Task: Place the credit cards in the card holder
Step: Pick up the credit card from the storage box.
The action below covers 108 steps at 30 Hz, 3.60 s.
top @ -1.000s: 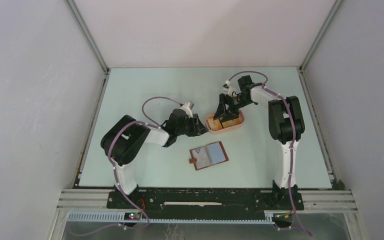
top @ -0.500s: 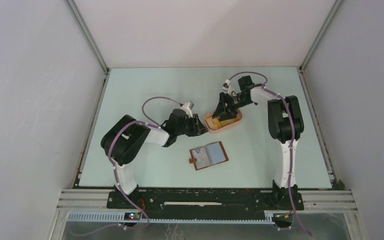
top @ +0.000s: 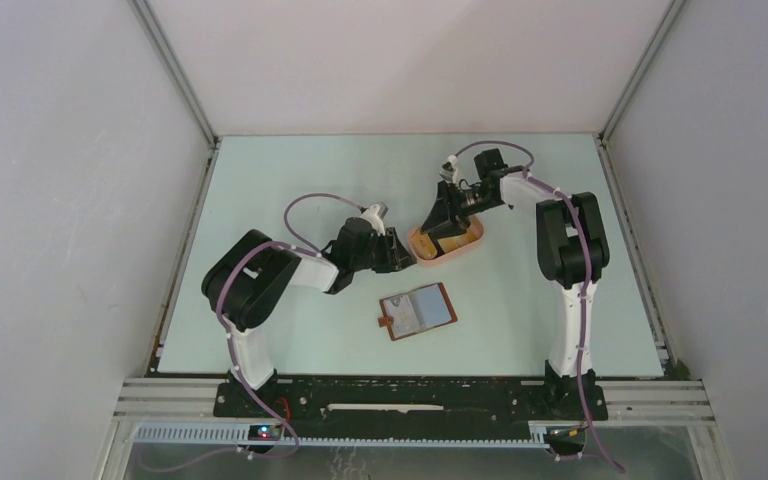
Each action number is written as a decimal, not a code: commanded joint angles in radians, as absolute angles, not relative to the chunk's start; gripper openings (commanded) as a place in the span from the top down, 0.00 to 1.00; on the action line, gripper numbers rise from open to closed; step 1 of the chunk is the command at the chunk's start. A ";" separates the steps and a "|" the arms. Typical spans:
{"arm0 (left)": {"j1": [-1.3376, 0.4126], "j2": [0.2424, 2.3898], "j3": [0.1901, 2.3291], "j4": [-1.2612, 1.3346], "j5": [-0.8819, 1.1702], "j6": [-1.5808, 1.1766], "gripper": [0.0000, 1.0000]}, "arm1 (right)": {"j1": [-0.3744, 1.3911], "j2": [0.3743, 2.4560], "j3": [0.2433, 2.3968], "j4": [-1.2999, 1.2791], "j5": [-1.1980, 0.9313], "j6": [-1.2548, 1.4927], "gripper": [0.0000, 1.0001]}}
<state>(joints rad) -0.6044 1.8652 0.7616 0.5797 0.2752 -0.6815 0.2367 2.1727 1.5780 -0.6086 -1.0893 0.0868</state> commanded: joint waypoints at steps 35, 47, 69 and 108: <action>-0.601 1.877 0.795 0.564 0.288 -0.672 0.56 | 0.299 2.179 1.589 -0.659 -0.922 0.058 0.34; -0.601 1.875 0.793 0.563 0.292 -0.672 0.57 | 0.321 2.181 1.605 -0.679 -0.853 0.034 0.37; -0.601 1.880 0.788 0.572 0.299 -0.675 0.57 | 0.263 2.200 1.602 -0.658 -0.976 0.058 0.46; -0.599 1.885 0.787 0.574 0.306 -0.676 0.58 | 0.236 2.176 1.625 -0.685 -0.980 0.057 0.46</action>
<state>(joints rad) -0.6044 1.8702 0.7616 0.5854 0.2966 -0.6819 0.2474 2.2353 1.5925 -0.6720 -0.9668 0.0669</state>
